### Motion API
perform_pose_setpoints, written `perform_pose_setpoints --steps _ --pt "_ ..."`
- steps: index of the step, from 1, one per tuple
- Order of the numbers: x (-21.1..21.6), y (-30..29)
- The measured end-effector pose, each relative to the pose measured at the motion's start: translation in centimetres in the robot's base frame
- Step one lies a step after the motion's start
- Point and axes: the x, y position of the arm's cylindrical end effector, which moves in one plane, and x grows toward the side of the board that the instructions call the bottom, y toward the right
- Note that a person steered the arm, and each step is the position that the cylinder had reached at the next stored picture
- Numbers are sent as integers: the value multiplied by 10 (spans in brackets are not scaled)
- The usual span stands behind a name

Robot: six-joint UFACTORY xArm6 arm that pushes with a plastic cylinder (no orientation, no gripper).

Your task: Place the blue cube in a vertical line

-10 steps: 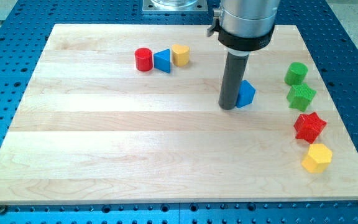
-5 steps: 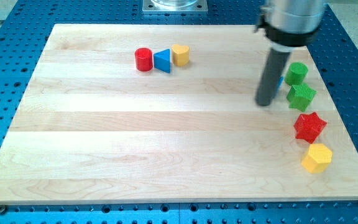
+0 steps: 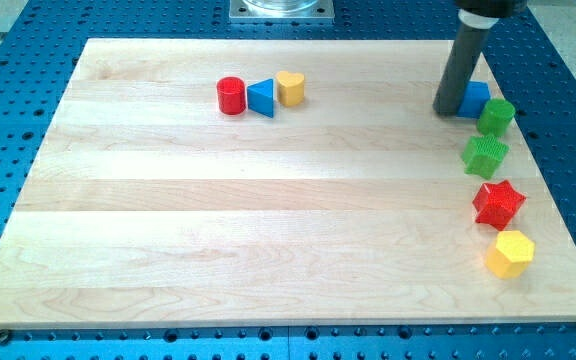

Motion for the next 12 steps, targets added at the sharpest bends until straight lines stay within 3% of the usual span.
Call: perform_pose_setpoints --steps 1,3,4,5,6,7,9,10,11,12 --pt "-34 11" --pt "-20 118" --pt "3 109" --pt "-2 58" --pt "2 47" --pt "13 109" --pt "24 45" --pt "26 73" --pt "-48 73" --pt "-96 17"
